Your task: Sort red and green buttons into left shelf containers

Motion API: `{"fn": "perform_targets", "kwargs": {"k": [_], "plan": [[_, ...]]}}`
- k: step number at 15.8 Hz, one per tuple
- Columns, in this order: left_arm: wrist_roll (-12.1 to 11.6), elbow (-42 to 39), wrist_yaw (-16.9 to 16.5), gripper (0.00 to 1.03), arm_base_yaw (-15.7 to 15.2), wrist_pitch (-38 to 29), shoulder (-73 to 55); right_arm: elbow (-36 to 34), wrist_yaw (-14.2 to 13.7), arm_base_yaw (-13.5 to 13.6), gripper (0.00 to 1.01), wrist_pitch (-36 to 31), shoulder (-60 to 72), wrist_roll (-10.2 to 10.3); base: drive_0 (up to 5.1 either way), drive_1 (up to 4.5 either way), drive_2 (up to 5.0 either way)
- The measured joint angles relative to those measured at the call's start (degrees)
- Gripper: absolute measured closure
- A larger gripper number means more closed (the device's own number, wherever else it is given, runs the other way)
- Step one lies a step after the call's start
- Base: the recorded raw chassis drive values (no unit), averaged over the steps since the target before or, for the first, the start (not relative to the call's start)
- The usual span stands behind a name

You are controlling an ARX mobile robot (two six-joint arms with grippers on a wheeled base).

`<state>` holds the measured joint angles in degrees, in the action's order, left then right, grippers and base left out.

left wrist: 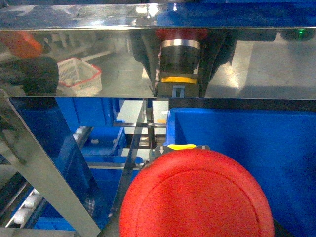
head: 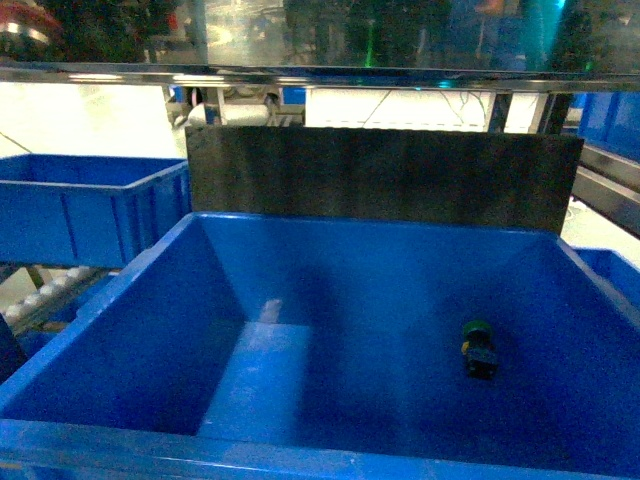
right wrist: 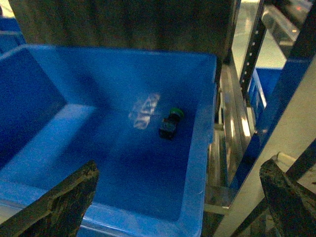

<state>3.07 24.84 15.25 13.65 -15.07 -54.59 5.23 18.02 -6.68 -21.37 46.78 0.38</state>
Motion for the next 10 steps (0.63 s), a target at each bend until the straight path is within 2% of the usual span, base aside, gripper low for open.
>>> {"fn": "perform_targets", "kwargs": {"k": [2,4,5,10], "plan": [[0.0,0.0,0.0,0.79,0.0,0.0,0.0,0.4,2.6,-4.7,0.03,14.4,-19.4,2.9,0.0,0.00,0.0],[0.0,0.0,0.0,0.79,0.0,0.0,0.0,1.0,4.8,-6.1,0.03,27.0,-35.3,3.5,0.0,0.00,0.0],[0.0,0.0,0.0,0.79,0.0,0.0,0.0,1.1,4.7,-5.3,0.03,27.9,-39.5,3.5,0.0,0.00,0.0],[0.3,0.0,-0.4,0.79,0.0,0.4,0.0,1.5,4.6,-5.3,0.03,28.1,-39.4,3.5,0.0,0.00,0.0]]}}
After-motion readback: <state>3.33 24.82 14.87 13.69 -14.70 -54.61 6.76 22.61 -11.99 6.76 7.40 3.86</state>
